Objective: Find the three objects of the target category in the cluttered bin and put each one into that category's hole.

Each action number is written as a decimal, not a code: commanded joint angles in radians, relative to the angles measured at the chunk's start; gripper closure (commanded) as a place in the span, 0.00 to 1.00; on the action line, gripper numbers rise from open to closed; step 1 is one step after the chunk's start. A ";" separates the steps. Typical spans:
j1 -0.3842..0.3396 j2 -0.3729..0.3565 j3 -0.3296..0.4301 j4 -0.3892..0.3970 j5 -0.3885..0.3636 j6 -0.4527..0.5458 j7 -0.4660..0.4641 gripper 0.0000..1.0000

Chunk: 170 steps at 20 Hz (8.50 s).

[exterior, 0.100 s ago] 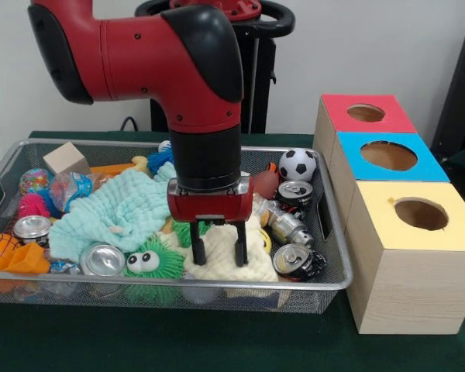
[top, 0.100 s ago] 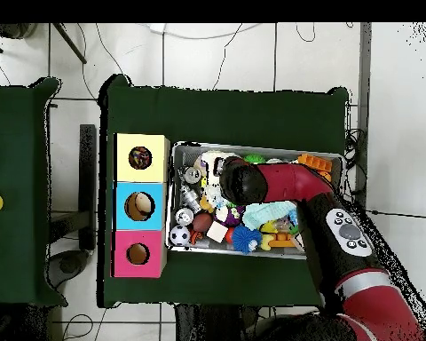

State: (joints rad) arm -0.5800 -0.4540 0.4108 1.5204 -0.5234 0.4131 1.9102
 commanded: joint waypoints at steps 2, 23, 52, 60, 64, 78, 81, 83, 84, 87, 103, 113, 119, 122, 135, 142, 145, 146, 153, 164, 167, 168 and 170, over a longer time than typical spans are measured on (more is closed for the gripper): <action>-0.004 0.063 0.004 0.070 -0.110 -0.142 -0.020 1.00; -0.025 -0.431 0.099 0.162 0.164 0.399 -0.160 1.00; 0.033 -0.422 0.124 -0.071 0.186 0.673 -0.167 1.00; -0.081 -0.505 0.128 0.052 0.221 0.640 -0.241 1.00; -0.141 -0.510 0.144 0.097 0.214 0.590 -0.270 1.00; -0.294 -0.489 0.226 0.257 0.152 0.392 -0.271 1.00; -0.310 -0.468 0.239 0.275 0.129 0.351 -0.262 1.00; -0.315 -0.451 0.246 0.272 0.116 0.340 -0.258 1.00; -0.318 -0.445 0.251 0.272 0.111 0.338 -0.256 1.00; -0.333 -0.414 0.263 0.263 0.096 0.334 -0.260 1.00; -0.416 -0.383 0.335 0.193 0.068 0.425 -0.302 1.00; -0.422 -0.384 0.374 -0.018 0.092 0.676 -0.409 1.00; -0.398 -0.371 0.386 -0.165 0.083 0.837 -0.449 1.00; -0.389 -0.356 0.390 -0.215 0.074 0.878 -0.462 1.00; -0.397 -0.311 0.374 -0.267 0.051 0.880 -0.529 1.00; -0.446 -0.337 0.370 -0.132 0.053 0.764 -0.518 1.00; -0.471 -0.340 0.370 -0.062 0.046 0.689 -0.500 1.00; -0.477 -0.342 0.371 -0.046 0.043 0.674 -0.495 1.00; -0.521 -0.354 0.363 0.069 0.010 0.576 -0.475 1.00; -0.567 -0.408 0.364 0.255 -0.018 0.450 -0.395 1.00; -0.566 -0.428 0.357 0.297 -0.033 0.416 -0.369 1.00; -0.564 -0.427 0.355 0.303 -0.039 0.406 -0.364 1.00; -0.563 -0.417 0.347 0.321 -0.059 0.371 -0.348 1.00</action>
State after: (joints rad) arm -1.1391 -0.8558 0.7563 1.6801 -0.5117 0.8760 1.6963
